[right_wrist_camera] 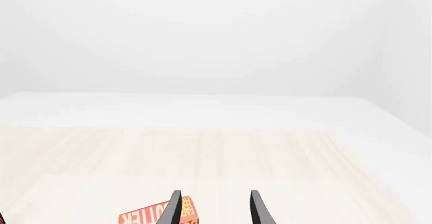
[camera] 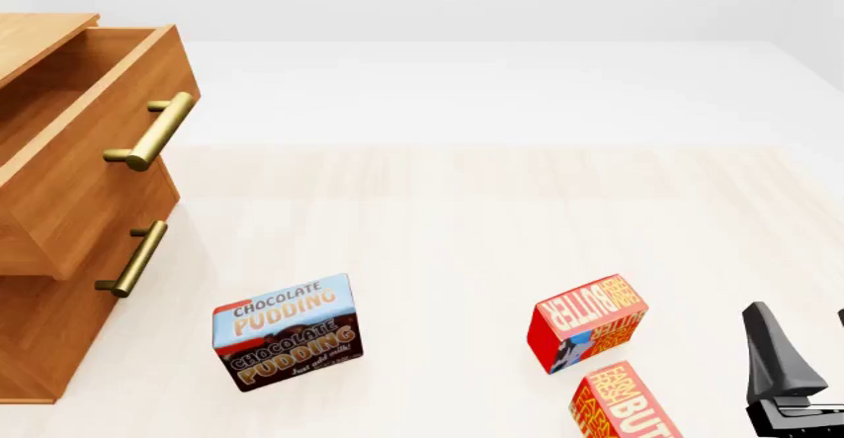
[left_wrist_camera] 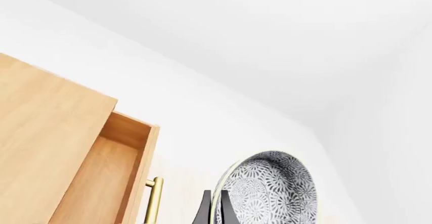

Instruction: Put the bowl in the top drawer of the cabinet.

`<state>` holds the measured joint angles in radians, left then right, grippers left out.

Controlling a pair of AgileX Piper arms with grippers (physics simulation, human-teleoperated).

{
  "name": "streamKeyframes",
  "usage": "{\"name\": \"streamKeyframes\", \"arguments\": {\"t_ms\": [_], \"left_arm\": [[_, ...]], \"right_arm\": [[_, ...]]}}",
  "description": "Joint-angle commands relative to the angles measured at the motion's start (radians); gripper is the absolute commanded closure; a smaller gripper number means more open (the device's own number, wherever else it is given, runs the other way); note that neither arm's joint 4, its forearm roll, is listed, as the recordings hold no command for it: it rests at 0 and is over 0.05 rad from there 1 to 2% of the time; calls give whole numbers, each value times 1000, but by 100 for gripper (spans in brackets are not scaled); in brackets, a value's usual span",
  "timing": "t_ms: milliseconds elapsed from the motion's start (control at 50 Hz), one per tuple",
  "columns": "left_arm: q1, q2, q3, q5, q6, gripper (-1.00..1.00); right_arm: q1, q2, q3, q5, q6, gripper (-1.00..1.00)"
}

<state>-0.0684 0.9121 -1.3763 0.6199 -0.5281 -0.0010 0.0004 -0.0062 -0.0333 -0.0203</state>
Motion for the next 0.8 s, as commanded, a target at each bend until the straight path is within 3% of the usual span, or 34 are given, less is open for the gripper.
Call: {"name": "streamKeyframes", "arguments": {"t_ms": [20,260,480,800], "left_arm": [[107,19,-4,-44,-51,100],[208,15,74,-129,-193,100],[233,-62,235,-246,-399,100],[254,-94,303,-325,-525,100]], "right_arm": [[1,0,0,-1,1,-100],[3,0,0,-3,4,-100],[6,0,0,-4,4,-100],[6,0,0,-5,5,-100]]}}
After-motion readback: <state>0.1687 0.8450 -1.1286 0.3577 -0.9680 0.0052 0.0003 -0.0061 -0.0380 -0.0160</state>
